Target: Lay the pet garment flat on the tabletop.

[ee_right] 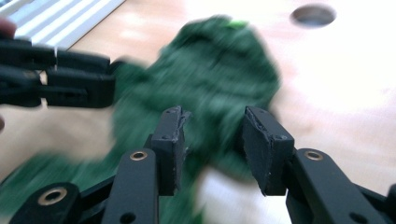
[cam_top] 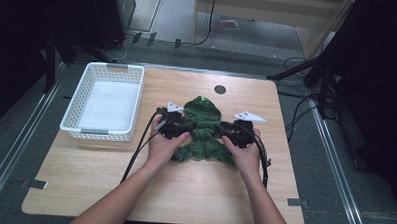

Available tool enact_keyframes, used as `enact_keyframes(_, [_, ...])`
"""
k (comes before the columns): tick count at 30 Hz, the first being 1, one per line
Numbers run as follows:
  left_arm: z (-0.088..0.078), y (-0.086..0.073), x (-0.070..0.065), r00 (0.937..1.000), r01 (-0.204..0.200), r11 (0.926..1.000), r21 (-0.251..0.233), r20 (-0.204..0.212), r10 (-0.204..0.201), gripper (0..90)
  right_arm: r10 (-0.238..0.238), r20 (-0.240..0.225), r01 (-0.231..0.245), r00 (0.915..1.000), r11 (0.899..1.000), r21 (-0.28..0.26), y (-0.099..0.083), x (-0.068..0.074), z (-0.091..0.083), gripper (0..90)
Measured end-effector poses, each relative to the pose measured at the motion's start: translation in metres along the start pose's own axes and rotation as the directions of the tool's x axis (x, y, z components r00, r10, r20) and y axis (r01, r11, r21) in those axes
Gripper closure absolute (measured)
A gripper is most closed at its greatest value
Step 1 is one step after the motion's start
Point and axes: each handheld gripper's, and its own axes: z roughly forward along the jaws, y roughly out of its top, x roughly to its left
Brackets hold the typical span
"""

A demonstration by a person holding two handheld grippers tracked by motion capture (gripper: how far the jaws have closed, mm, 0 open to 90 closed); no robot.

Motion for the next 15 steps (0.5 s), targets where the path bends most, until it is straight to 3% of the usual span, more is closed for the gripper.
enact_keyframes(2, [-0.013, -0.015, -0.007, 0.9995, -0.026, 0.9996, 0.005, 0.017, 0.026, 45.0, -0.024, -0.022, 0.025, 0.9995, 1.000, 0.019, -0.010, 0.006, -0.009, 58.7])
enact_keyframes(5, [-0.018, -0.034, -0.014, 0.9973, -0.072, 0.9962, 0.050, 0.019, 0.071, 45.6, -0.037, -0.042, 0.039, 0.9984, 0.998, 0.057, -0.026, 0.013, -0.013, 61.4])
enact_keyframes(8, [-0.015, -0.049, -0.015, 0.9945, -0.104, 0.9907, 0.088, -0.002, 0.104, 53.3, -0.084, 0.007, 0.083, 0.9964, 0.990, 0.110, -0.042, 0.017, -0.008, 67.6])
enact_keyframes(10, [-0.013, -0.055, -0.014, 0.9934, -0.114, 0.9872, 0.112, -0.005, 0.115, 62.8, -0.068, 0.038, 0.063, 0.9970, 0.991, 0.119, -0.049, 0.014, -0.006, 71.9])
enact_keyframes(12, [-0.014, -0.060, -0.012, 0.9892, -0.142, 0.9840, 0.108, -0.022, 0.145, 66.6, -0.037, 0.052, 0.031, 0.9979, 0.993, 0.116, -0.055, 0.009, -0.007, 74.7])
enact_keyframes(15, [-0.014, -0.060, -0.012, 0.9842, -0.165, 0.9798, 0.112, -0.046, 0.171, 68.9, -0.066, 0.076, 0.057, 0.9949, 0.992, 0.114, -0.063, 0.007, -0.007, 74.1])
